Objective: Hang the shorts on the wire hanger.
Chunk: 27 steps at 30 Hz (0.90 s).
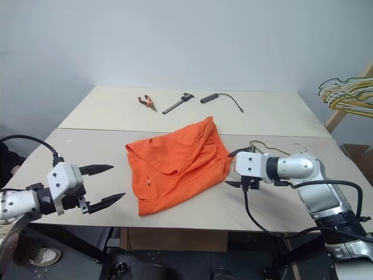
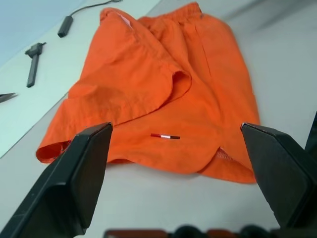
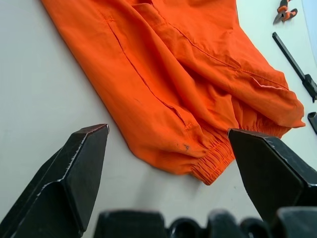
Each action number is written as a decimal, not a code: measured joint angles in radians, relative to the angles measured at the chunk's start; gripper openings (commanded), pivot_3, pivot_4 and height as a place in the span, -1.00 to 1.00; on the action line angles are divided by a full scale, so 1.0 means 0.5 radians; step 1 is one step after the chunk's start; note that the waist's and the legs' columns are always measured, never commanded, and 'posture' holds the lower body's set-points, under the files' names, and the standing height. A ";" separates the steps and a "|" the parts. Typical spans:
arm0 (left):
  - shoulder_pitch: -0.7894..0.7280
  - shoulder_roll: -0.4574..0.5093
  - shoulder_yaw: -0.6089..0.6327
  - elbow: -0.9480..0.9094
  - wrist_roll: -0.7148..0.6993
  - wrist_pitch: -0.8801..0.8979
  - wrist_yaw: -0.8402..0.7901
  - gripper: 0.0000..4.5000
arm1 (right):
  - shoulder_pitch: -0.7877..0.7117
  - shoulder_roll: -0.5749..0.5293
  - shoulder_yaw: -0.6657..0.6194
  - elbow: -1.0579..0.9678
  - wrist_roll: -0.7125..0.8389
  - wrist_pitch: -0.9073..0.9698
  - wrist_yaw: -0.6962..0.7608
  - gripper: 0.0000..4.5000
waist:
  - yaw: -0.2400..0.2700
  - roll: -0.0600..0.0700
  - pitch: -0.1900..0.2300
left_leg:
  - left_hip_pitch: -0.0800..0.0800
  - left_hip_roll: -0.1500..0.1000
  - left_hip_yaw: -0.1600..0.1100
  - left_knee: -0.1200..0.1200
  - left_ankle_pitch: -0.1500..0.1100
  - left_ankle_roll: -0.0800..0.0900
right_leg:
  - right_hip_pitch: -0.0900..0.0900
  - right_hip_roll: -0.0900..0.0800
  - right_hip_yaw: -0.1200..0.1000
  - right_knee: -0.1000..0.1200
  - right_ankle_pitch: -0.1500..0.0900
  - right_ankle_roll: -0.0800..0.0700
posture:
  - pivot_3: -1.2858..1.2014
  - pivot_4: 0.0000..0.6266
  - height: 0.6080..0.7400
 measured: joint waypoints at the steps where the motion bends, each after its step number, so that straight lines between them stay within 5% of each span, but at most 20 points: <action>1: 0.010 0.005 -0.019 -0.004 -0.004 0.002 -0.025 1.00 | 0.001 0.000 0.000 -0.001 0.000 0.001 -0.002 0.98 | -0.006 0.000 0.000 | 0.000 0.000 0.000 0.000 0.000 0.000 | 0.000 0.000 0.000 0.000 0.000 0.000 | 0.17 -1.00 1.00; 12: -0.110 0.030 -0.556 0.209 0.279 -0.210 -0.194 1.00 | 0.044 0.005 -0.001 -0.083 -0.004 0.070 -0.081 0.98 | -0.063 0.000 0.000 | 0.002 0.001 0.000 0.000 0.000 -0.001 | 0.001 0.002 0.000 0.002 0.000 -0.002 | 0.14 -1.00 1.00; 25: -0.338 0.008 -0.854 0.503 0.448 -0.084 -0.211 1.00 | 0.105 0.012 -0.002 -0.158 -0.045 0.118 -0.146 0.98 | -0.132 0.000 0.000 | 0.001 0.001 0.000 0.000 0.000 0.000 | 0.000 0.002 0.001 0.002 0.000 -0.001 | 0.12 -1.00 1.00; 27: -0.345 0.006 -0.877 0.542 0.471 -0.082 -0.211 0.83 | 0.105 0.012 -0.002 -0.166 -0.052 0.122 -0.148 1.00 | -0.141 0.000 0.000 | 0.001 0.001 -0.001 0.000 0.000 0.000 | 0.001 0.002 0.001 0.002 0.000 -0.001 | 0.13 -1.00 1.00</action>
